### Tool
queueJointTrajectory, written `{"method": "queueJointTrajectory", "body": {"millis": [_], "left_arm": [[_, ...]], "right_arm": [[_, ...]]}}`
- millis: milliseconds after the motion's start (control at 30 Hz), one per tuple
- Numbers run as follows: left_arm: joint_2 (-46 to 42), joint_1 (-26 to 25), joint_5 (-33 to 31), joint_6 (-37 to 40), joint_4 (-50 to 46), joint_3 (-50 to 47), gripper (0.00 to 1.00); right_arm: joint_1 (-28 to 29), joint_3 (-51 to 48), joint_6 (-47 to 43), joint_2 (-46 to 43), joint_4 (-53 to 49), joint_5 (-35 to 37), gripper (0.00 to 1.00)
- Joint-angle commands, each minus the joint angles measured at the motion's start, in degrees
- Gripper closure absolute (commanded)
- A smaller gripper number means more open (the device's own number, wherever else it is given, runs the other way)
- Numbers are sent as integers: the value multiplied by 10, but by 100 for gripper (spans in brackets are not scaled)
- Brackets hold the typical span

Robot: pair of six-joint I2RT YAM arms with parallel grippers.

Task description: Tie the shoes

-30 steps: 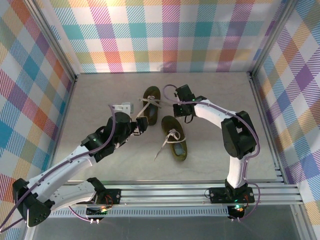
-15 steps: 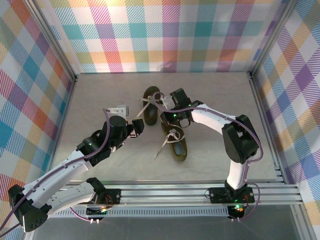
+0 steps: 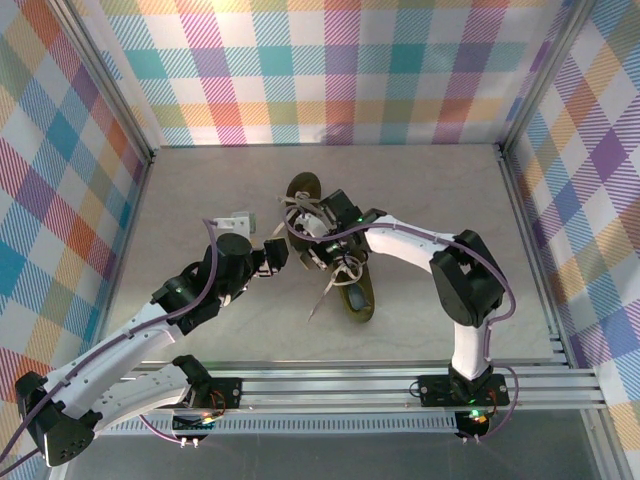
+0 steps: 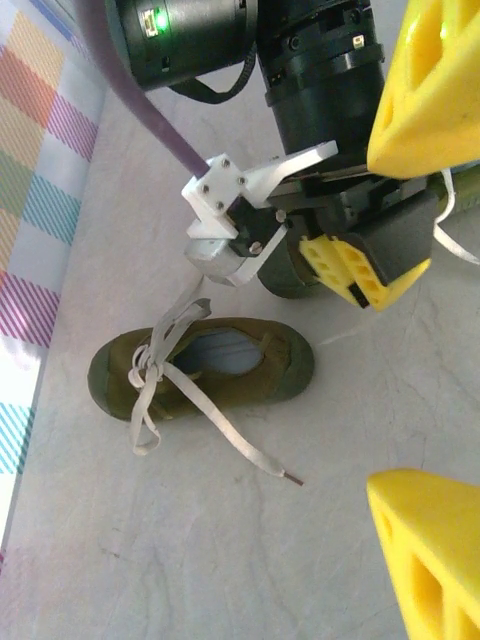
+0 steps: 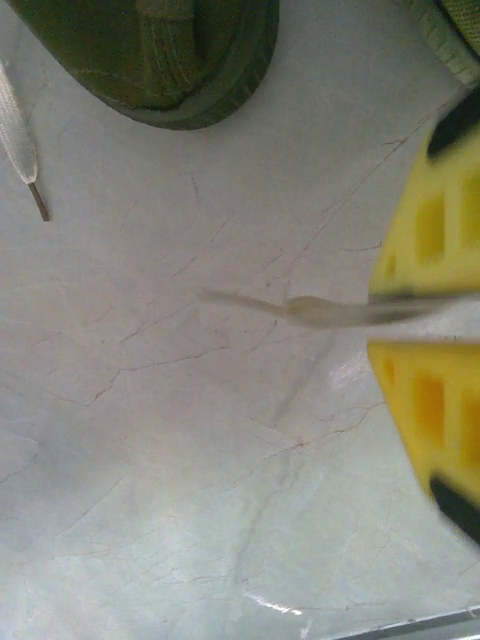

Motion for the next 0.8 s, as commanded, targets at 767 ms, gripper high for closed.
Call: {"method": "queueJointTrajectory", "body": {"millis": [767], "left_arm": [[353, -58, 157, 122, 85, 144, 46]], "right_arm": [[-95, -219, 462, -224, -18, 160, 58]]}}
